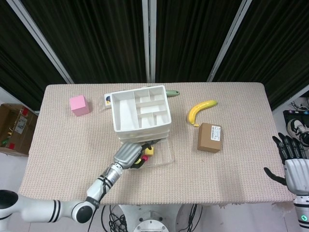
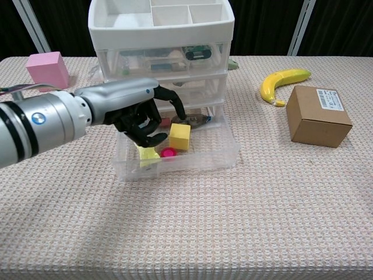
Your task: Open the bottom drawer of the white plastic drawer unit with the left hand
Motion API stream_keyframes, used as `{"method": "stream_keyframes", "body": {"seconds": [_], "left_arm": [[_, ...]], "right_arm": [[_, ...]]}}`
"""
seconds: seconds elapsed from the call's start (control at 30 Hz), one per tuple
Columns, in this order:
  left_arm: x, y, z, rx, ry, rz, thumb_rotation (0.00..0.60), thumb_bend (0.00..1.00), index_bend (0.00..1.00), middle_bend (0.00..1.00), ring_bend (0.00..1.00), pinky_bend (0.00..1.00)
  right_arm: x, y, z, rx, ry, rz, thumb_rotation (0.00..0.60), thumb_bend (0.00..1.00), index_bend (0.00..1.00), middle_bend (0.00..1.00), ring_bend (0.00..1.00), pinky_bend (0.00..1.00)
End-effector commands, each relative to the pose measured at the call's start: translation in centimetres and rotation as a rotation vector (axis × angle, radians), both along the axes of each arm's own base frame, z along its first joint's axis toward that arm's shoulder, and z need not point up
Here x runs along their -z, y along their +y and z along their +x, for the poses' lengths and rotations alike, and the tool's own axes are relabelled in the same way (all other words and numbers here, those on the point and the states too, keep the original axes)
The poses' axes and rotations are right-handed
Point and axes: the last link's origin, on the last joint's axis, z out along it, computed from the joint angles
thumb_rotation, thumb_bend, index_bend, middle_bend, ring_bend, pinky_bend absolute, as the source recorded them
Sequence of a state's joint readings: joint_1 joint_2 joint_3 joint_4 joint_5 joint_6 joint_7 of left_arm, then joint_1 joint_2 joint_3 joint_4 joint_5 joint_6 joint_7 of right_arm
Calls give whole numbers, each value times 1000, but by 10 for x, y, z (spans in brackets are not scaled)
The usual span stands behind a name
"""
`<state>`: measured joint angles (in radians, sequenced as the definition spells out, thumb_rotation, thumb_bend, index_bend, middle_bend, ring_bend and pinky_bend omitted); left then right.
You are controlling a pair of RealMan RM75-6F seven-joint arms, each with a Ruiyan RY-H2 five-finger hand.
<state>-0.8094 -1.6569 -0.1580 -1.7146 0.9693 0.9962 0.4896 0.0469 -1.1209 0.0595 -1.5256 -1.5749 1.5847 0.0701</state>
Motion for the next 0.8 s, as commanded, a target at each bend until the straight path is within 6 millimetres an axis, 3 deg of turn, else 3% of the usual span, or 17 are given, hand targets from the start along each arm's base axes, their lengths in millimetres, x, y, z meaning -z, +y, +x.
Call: {"method": "stream_keyframes", "body": {"seconds": [0.03,0.43,0.67,0.8], "left_arm": [[14,7,6,49,90,44,600,416,291,810,929,1000],[29,15,5,45,171,72,600,387,268,809,930,1000],[43,17,4,13,141,97,600,325,414,827,938,1000],[39,16,5,-15,68,120,600,292,501,835,943,1000]], "right_arm": [[0,0,0,1,0,-1,600,82,0,18,0,25],[0,1,-5,14,-6,-1,600,82,0,20,0,29],[-1,1,-7,17,-10,-2,600,82,0,21,0,29],[-1,1,-8,18,-12,-3,600,82,0,21,0,29]]}}
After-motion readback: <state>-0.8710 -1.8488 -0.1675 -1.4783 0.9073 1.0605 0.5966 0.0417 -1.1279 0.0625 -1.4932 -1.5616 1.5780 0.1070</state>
